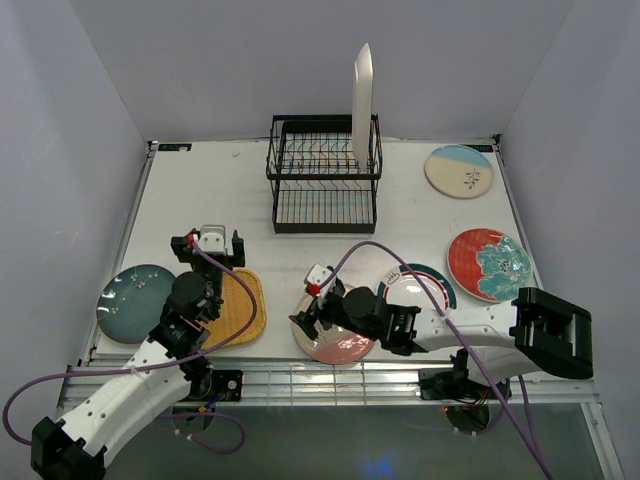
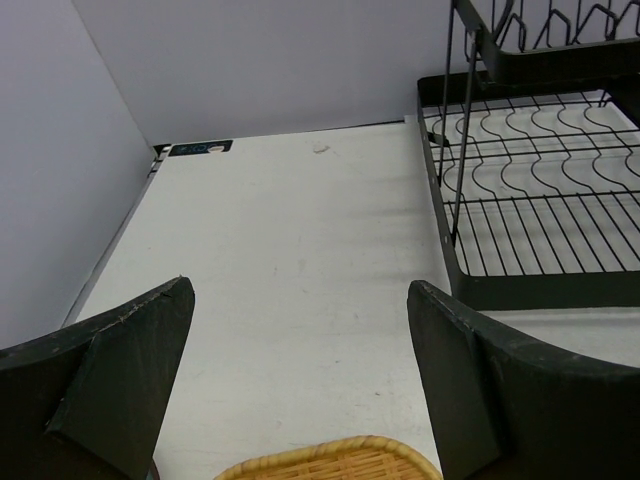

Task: Load the plates into the dish rack
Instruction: Pick up the plate from the corner of the board.

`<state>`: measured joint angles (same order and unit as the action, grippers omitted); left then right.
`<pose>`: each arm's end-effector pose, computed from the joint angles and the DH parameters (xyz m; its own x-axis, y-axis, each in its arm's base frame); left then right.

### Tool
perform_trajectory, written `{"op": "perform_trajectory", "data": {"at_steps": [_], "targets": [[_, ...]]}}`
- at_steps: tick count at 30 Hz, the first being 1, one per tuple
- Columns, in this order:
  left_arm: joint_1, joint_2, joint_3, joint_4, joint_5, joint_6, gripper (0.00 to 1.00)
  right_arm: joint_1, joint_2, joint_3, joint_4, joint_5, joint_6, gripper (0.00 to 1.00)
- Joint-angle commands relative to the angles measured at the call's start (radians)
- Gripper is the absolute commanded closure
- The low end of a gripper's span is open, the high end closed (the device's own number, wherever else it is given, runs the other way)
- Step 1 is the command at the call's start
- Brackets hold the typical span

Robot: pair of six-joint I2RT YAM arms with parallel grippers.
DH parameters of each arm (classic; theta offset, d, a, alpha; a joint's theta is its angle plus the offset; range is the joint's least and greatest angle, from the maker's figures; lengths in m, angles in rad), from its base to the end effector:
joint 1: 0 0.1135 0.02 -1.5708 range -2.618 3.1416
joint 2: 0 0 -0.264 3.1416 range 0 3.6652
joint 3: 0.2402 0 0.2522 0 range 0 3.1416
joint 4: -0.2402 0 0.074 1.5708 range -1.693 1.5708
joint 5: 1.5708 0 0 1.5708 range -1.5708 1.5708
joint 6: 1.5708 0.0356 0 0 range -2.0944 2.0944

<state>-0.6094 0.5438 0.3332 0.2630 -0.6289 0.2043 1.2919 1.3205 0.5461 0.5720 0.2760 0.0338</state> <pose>0.1340 -0.0680 0.2629 0.0382 0.1734 -0.9841 -0.0272 0.9846 0.1724 0.0858 0.2643 0.2191 -0.0841 -0.1755 -0.9809 -0.8491 0.5278 -0.0216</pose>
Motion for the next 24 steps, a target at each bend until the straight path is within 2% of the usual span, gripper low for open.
{"op": "perform_trajectory", "data": {"at_steps": [1, 7, 10, 11, 14, 18, 23, 24], "targets": [[0.019, 0.010, -0.008, 0.064, -0.075, 0.029, 0.02, 0.061, 0.039, 0.000, 0.193, 0.115, -0.204, 0.09], [0.046, 0.047, 0.000, 0.062, -0.071, 0.027, 0.02, 0.107, 0.108, -0.009, 0.311, 0.160, -0.278, 0.10], [0.056, 0.062, 0.006, 0.058, -0.069, 0.021, 0.02, 0.130, 0.147, -0.070, 0.478, 0.143, -0.394, 0.10], [0.060, 0.062, 0.007, 0.055, -0.066, 0.020, 0.02, 0.161, 0.182, -0.090, 0.596, 0.178, -0.498, 0.10], [0.069, 0.058, 0.012, 0.044, -0.052, 0.011, 0.02, 0.231, 0.249, -0.120, 0.701, 0.257, -0.655, 0.10], [0.082, 0.061, 0.018, 0.025, -0.035, -0.002, 0.02, 0.305, 0.412, -0.028, 0.698, 0.403, -0.862, 0.10], [0.099, 0.068, 0.026, 0.007, -0.022, -0.014, 0.02, 0.328, 0.477, 0.017, 0.698, 0.320, -0.919, 0.02], [0.100, 0.070, 0.027, 0.005, -0.019, -0.016, 0.02, 0.328, 0.477, 0.020, 0.692, 0.304, -0.914, 0.09]]}}
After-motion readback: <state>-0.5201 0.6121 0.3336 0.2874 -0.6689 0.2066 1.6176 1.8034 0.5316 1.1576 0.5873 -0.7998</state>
